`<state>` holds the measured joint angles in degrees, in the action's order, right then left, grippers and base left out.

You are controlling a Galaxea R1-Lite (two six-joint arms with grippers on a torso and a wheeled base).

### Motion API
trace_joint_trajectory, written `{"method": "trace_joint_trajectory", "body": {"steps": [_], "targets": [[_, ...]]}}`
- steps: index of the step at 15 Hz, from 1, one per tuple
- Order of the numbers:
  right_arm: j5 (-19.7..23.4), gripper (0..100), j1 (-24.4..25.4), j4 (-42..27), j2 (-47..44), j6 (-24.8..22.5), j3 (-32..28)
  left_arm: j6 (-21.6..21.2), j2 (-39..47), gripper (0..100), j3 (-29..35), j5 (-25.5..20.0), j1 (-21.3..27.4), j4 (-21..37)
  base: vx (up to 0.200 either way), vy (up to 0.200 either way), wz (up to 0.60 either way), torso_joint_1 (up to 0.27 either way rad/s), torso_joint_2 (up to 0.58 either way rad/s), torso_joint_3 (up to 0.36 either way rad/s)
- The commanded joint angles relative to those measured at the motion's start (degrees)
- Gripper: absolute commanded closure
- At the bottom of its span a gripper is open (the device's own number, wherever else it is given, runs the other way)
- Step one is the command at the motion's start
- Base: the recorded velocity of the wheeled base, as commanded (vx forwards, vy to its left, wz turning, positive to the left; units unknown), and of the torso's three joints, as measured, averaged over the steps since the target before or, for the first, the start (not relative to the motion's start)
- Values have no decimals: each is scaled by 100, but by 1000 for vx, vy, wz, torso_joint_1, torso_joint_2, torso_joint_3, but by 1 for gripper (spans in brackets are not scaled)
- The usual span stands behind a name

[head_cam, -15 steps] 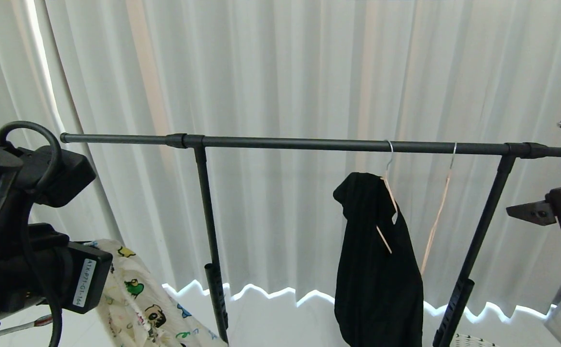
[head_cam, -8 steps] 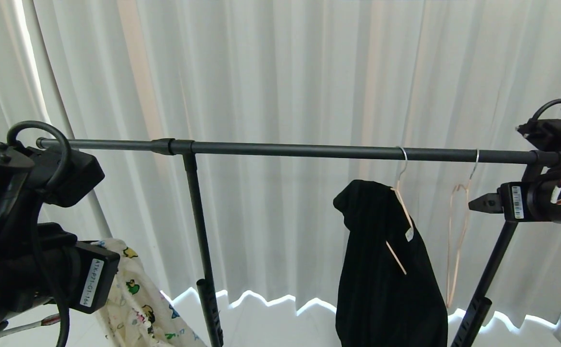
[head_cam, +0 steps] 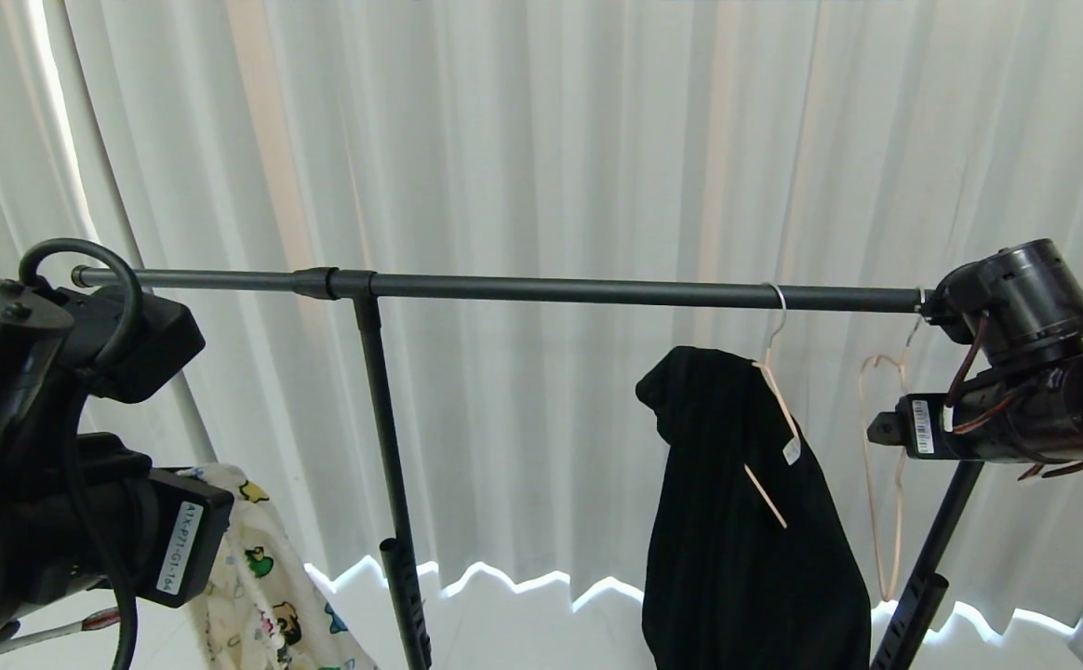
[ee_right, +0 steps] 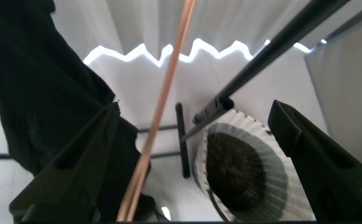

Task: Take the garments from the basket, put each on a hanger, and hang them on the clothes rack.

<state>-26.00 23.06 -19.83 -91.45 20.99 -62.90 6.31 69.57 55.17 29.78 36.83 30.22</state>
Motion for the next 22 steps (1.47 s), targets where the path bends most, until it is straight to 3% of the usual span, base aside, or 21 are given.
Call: {"method": "trace_joint_trajectory", "body": {"steps": [1, 12, 13, 22], "targets": [[7, 0, 14, 349, -30, 107, 305, 1, 4, 100, 2, 1, 0, 1, 0, 0, 0, 0, 0, 0], [34, 0, 295, 595, -197, 924, 525, 10, 30, 100, -7, 1, -9, 1, 0, 0, 0, 0, 0, 0], [34, 100, 286, 674, -241, 968, 534, 10, 21, 100, -16, 1, -18, 1, 0, 0, 0, 0, 0, 0], [60, 100, 251, 683, -171, 951, 542, 10, 4, 100, -51, 1, -35, 1, 0, 0, 0, 0, 0, 0]]}}
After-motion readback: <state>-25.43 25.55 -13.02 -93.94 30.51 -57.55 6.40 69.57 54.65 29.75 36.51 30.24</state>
